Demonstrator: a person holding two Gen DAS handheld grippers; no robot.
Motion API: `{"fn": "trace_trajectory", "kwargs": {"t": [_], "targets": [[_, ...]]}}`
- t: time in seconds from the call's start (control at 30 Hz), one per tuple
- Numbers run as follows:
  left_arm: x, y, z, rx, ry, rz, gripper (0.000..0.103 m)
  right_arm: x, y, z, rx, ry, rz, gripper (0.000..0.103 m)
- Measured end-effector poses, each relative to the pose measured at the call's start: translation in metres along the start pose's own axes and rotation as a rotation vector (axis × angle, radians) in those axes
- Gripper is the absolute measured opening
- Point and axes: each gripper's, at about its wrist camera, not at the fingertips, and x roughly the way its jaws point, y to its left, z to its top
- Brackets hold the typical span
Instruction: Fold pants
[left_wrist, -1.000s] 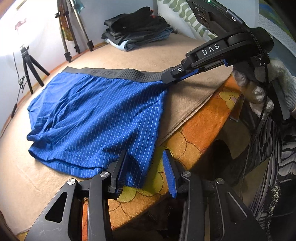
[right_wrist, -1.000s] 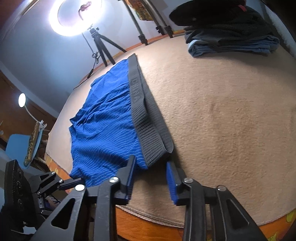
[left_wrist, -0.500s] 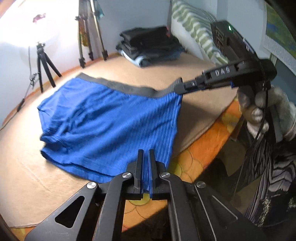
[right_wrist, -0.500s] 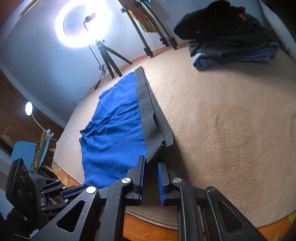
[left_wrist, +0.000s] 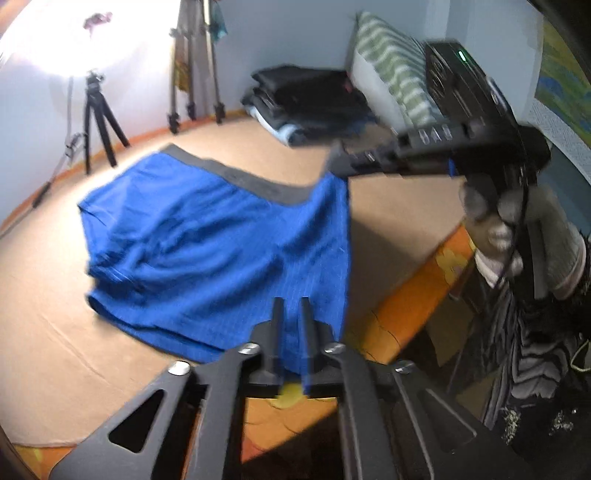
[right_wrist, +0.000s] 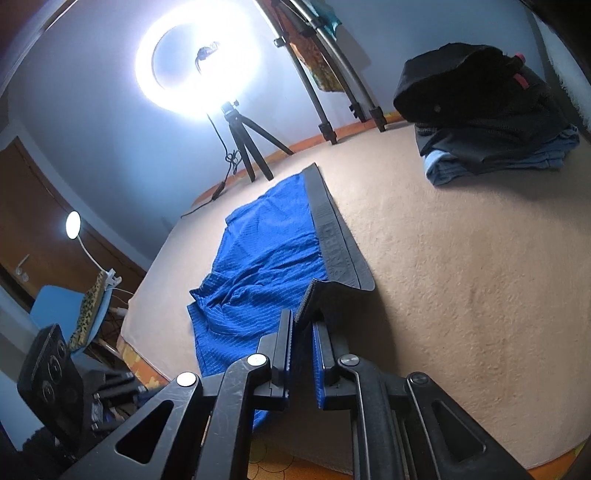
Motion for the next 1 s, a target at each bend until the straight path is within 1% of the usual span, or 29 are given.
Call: {"fn": "trace_trajectory", "kwargs": {"t": [0.03,0.07,0.13,0.17,0.27,0.33,0.43,0.5,0.53,0.6,0.63,0.7,0.8,1.0], "targets": [[0.006,-0.006,-0.003,0.013,0.015,-0.003,0.033,0.001,-0.001,-0.001,0.006,0.006,0.004,0.008],[0.008,-0.013,-0.007,0.030,0.021,0.002,0.037,0.002,-0.002,0.000,0.013,0.007,0.006,0.008],[0.014,-0.023,-0.008,0.059,0.035,0.005,0.037,0.002,-0.003,0.001,0.014,0.006,-0.002,0.008],[0.018,-0.031,-0.008,0.091,0.039,0.011,0.037,0.002,-0.003,0.003,0.016,0.001,-0.004,0.008],[0.028,-0.044,-0.008,0.158,0.047,0.051,0.037,0.001,-0.003,0.006,0.012,-0.007,-0.012,0.008],[0.032,-0.043,-0.006,0.150,0.056,0.062,0.037,0.002,-0.002,0.006,0.008,-0.006,-0.018,0.008],[0.038,-0.033,-0.005,0.099,0.066,0.078,0.037,0.003,-0.002,0.008,0.012,-0.005,-0.017,0.008],[0.040,-0.029,-0.005,0.088,0.064,0.091,0.037,0.003,-0.003,0.009,0.012,-0.003,-0.013,0.008],[0.041,-0.027,-0.005,0.089,0.063,0.103,0.036,0.003,-0.002,0.009,0.009,-0.004,-0.013,0.008],[0.042,-0.025,-0.008,0.092,0.065,0.109,0.019,0.002,-0.002,0.009,0.003,-0.006,-0.018,0.008],[0.042,-0.023,-0.009,0.089,0.065,0.104,0.006,0.002,-0.002,0.009,0.003,-0.006,-0.016,0.008],[0.038,-0.020,-0.008,0.084,0.051,0.094,0.004,0.002,-0.002,0.008,0.006,-0.003,-0.015,0.008],[0.024,-0.014,-0.002,0.077,0.007,0.099,0.003,0.000,-0.001,0.008,0.005,-0.005,-0.014,0.008],[-0.017,0.024,0.021,-0.030,-0.115,0.124,0.003,-0.011,0.007,0.014,0.017,-0.032,0.018,0.008]]}}
